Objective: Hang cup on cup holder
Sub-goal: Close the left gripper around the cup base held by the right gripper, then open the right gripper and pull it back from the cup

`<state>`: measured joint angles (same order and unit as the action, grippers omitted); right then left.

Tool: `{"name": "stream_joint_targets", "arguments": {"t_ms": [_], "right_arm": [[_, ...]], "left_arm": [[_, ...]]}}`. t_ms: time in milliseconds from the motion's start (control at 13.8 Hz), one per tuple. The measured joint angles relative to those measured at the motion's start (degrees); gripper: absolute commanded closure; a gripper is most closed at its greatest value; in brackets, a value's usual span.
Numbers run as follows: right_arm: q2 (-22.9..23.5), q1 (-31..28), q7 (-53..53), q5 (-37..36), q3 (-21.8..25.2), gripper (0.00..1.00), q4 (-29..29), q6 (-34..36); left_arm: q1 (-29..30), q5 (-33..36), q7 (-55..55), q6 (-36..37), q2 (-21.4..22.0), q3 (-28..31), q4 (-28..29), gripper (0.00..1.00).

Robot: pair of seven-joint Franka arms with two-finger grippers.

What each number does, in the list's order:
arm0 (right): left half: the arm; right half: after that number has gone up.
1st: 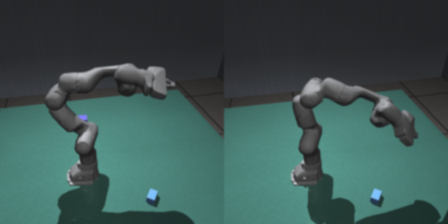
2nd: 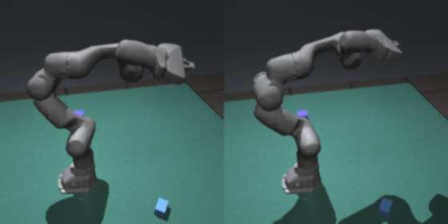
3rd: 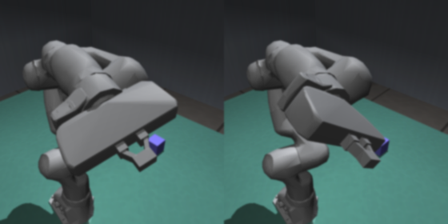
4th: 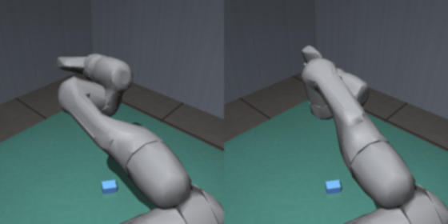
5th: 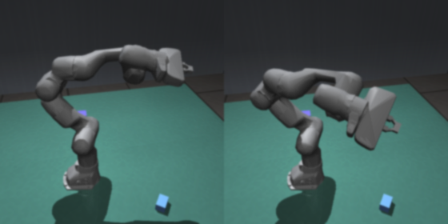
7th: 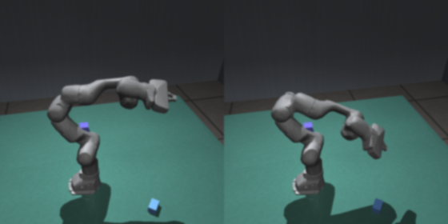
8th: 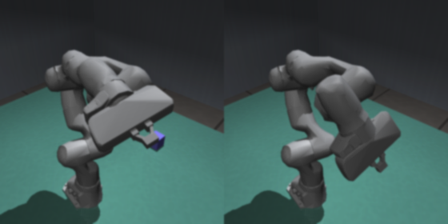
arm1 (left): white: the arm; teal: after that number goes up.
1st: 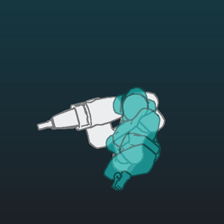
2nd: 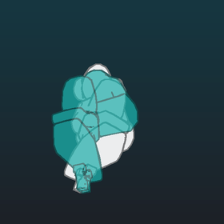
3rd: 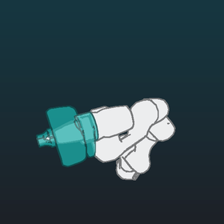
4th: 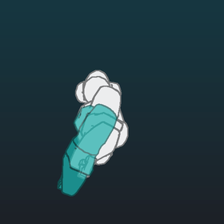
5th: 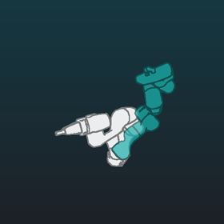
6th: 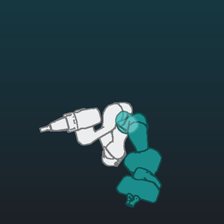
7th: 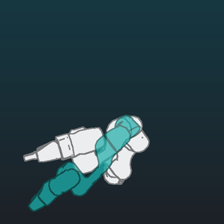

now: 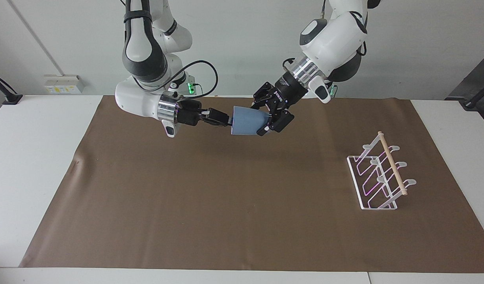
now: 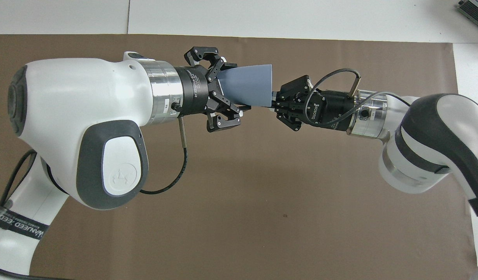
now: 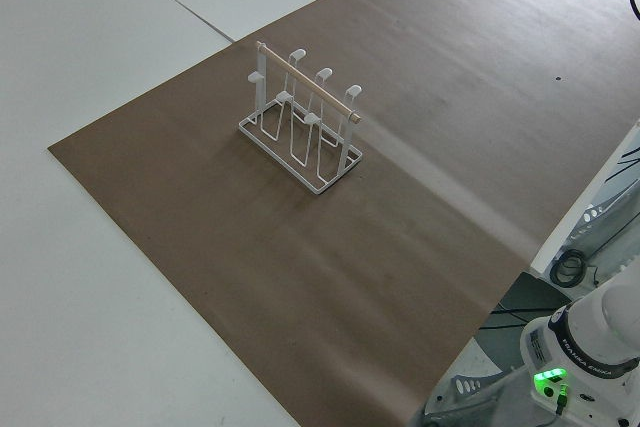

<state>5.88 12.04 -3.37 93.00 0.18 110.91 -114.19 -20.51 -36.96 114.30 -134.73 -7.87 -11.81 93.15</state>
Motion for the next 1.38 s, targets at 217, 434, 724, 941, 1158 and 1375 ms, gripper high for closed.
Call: {"name": "stream_joint_targets", "arguments": {"t_ms": [217,434,724,941,1158,1375], "right_arm": [[0.00,-0.01,0.00,0.01,0.05,0.81,-0.02,-0.07],[0.00,-0.01,-0.08,0.01,0.12,0.76,-0.02,-0.45],[0.00,-0.01,-0.09,0.01,0.10,0.76,-0.03,-0.45],[0.00,-0.01,-0.10,0.01,0.10,0.53,-0.03,-0.51],[0.00,0.00,-0.10,0.00,0.09,0.53,-0.02,-0.52],[0.00,-0.23,-0.10,-0.41,0.16,0.39,-0.01,-0.67]], "left_arm": [[0.01,0.00,0.01,0.13,0.13,0.13,0.09,1.00],[0.09,0.00,0.15,0.31,0.29,0.43,0.13,1.00],[0.12,0.00,0.21,0.39,0.34,0.51,0.14,1.00],[0.42,0.00,0.23,0.57,0.38,0.51,0.18,1.00],[0.91,0.00,0.27,0.60,0.42,0.83,0.19,1.00],[2.19,0.19,0.27,1.46,0.47,0.91,0.22,1.00]]}}
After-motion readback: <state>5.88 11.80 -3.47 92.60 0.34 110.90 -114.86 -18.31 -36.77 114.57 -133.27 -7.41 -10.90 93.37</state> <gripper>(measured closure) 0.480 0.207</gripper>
